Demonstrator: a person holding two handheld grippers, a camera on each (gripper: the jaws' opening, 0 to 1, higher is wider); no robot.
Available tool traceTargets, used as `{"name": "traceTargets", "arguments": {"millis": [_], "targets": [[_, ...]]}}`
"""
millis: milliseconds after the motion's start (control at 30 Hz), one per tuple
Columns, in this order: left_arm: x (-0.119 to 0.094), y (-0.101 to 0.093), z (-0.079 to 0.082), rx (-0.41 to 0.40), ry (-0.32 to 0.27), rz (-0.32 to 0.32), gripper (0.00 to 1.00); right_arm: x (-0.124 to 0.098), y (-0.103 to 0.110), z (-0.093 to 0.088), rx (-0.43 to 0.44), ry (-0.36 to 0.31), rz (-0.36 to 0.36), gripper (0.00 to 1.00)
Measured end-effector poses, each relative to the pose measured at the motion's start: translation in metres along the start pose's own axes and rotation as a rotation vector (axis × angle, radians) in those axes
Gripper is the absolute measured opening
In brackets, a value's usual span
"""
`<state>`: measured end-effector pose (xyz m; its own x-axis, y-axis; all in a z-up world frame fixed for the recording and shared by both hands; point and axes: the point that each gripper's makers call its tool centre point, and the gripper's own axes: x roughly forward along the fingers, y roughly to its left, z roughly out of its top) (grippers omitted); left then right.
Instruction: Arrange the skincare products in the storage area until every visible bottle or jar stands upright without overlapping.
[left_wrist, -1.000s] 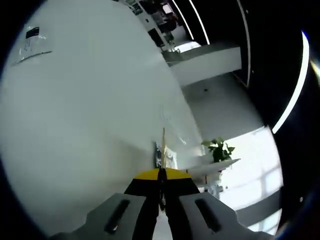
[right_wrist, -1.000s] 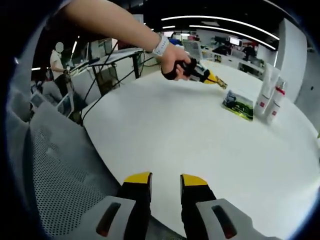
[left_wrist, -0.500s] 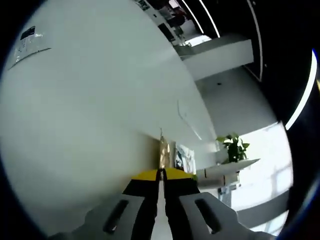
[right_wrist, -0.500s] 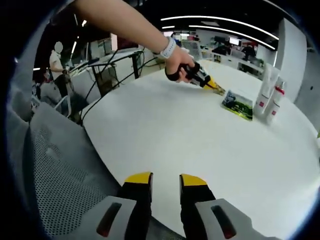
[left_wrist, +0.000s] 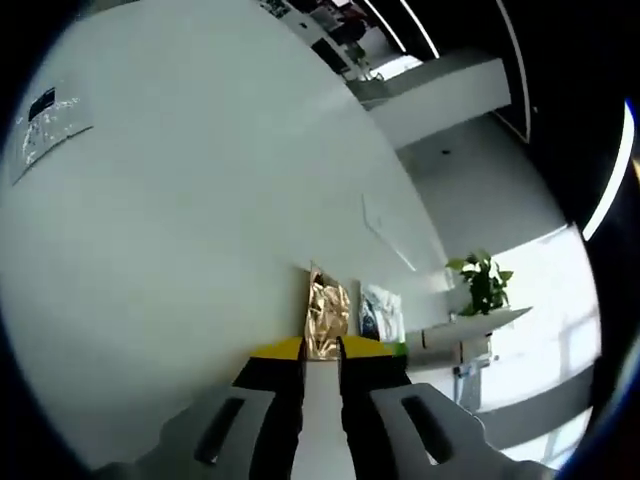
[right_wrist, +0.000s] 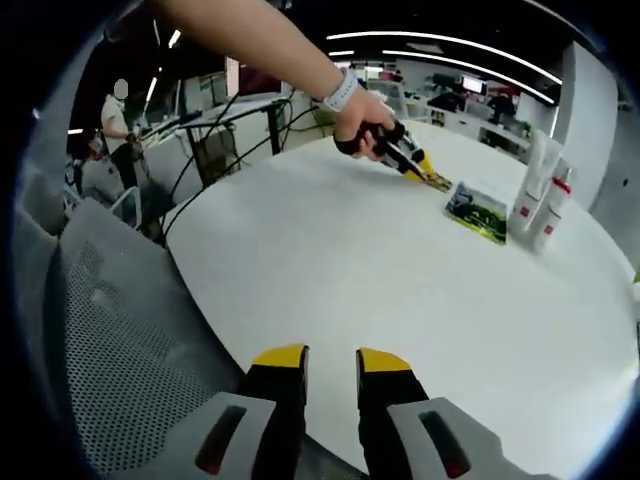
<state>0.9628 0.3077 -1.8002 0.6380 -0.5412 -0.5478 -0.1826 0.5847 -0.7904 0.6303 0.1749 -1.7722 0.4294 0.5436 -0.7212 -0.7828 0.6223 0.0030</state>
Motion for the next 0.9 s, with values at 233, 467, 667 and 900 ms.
{"name": "traceTargets", "arguments": {"millis": [233, 467, 667, 900], "targets": [[-0.010, 0.002, 0.002, 0.027, -0.005, 0.032, 0.17, 0.000, 0.000, 0.000, -0.005, 0.002, 0.001, 0.13], [-0.027, -0.002, 0.013, 0.145, -0.025, 0.036, 0.27, -0.001, 0.000, 0.001, -0.009, 0.001, 0.003, 0.12], [-0.062, 0.013, 0.057, 0.408, -0.133, 0.118, 0.32, -0.001, 0.002, 0.001, -0.014, -0.004, 0.008, 0.12], [-0.101, 0.074, 0.107, 0.720, -0.130, 0.390, 0.58, 0.000, 0.003, 0.001, -0.017, -0.002, 0.017, 0.12]]}}
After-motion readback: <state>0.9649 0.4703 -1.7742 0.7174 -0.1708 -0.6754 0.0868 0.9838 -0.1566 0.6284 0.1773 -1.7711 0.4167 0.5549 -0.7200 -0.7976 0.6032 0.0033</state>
